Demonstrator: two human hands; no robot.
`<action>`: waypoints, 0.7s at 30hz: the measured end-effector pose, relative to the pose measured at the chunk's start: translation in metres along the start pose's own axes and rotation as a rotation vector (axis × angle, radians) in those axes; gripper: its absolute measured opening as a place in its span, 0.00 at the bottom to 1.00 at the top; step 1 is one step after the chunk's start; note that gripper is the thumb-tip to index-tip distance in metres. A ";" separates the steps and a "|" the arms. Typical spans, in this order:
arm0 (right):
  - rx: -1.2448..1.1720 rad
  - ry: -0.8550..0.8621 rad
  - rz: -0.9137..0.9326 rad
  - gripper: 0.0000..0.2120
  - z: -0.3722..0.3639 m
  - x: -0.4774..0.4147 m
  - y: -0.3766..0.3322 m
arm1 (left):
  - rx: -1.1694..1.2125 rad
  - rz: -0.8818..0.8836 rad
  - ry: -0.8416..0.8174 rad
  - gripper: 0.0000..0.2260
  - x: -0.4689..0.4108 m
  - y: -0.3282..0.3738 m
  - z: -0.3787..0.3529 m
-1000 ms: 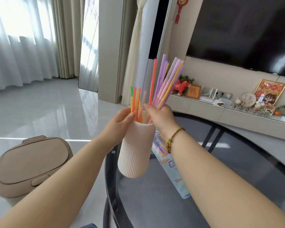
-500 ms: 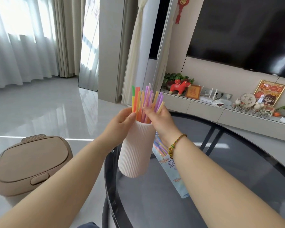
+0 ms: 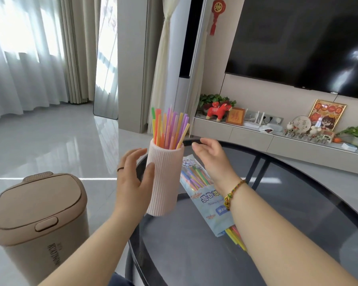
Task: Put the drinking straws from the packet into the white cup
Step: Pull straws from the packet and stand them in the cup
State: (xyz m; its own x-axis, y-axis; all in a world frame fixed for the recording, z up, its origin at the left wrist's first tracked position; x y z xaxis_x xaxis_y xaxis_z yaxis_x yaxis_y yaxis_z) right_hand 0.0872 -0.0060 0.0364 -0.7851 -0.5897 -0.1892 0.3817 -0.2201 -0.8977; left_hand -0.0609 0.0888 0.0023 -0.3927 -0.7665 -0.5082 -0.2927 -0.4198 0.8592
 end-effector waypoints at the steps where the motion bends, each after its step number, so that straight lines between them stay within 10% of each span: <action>1: 0.012 0.016 -0.011 0.21 0.006 0.005 0.005 | 0.010 -0.044 0.004 0.11 0.011 -0.002 -0.001; 9: 0.246 0.320 -0.234 0.14 0.069 0.051 0.083 | -0.154 0.034 -0.570 0.08 0.102 -0.053 -0.070; 21: 0.912 0.008 -0.336 0.23 0.066 0.095 0.156 | -0.568 -0.006 -0.860 0.22 0.117 -0.090 -0.131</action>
State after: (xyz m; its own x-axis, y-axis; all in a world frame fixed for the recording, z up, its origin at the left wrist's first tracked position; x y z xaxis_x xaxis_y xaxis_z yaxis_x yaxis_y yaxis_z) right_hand 0.1044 -0.1472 -0.0951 -0.9243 -0.3814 0.0146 0.3656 -0.8957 -0.2530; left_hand 0.0335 -0.0262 -0.1269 -0.9490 -0.2507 -0.1912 0.0712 -0.7612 0.6446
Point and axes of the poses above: each hand's wrist, its own x-axis away from the middle knuckle, its own z-axis out of the back of the hand, y = z × x, the point moved 4 cm from there along -x, towards the middle knuckle, and after that the axes turned 13 degrees about x, right-handed, at the moved point
